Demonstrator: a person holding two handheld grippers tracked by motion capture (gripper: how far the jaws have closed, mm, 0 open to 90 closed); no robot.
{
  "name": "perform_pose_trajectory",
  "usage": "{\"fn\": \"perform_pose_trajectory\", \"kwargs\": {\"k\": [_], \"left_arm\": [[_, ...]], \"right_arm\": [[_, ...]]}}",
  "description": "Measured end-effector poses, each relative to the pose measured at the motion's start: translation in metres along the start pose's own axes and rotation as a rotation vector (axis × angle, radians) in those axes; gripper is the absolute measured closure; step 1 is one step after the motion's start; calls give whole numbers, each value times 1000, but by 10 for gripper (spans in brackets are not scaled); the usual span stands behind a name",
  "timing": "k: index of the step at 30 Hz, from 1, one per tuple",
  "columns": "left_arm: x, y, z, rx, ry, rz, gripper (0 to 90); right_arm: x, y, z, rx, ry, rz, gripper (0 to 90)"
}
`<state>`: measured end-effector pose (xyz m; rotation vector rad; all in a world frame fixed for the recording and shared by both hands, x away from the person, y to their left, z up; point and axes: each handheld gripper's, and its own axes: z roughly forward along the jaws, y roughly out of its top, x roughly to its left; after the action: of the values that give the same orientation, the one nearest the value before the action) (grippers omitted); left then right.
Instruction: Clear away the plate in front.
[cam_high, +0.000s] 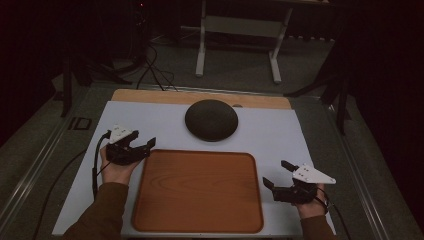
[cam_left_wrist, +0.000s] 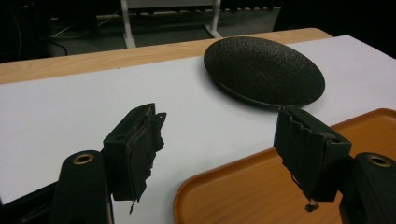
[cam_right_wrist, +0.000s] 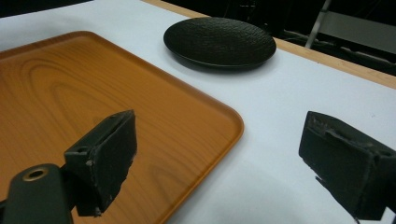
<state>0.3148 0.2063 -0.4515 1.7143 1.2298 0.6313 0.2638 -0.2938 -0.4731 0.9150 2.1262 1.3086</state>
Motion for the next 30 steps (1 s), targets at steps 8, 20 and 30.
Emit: {"fn": "perform_pose_trajectory", "kwargs": {"k": [8,20,30], "left_arm": [[-7,8,25,12,-18,-12,316],[-20,19,59,32,-30,-11,322],[-30,26,89,61,-39,-17,323]], "right_arm": [[0,0,-1,-2,0,3,111],[-1,1,-1,-9,-2,10,111],[-2,0,-1,-16,-5,23,111]]}}
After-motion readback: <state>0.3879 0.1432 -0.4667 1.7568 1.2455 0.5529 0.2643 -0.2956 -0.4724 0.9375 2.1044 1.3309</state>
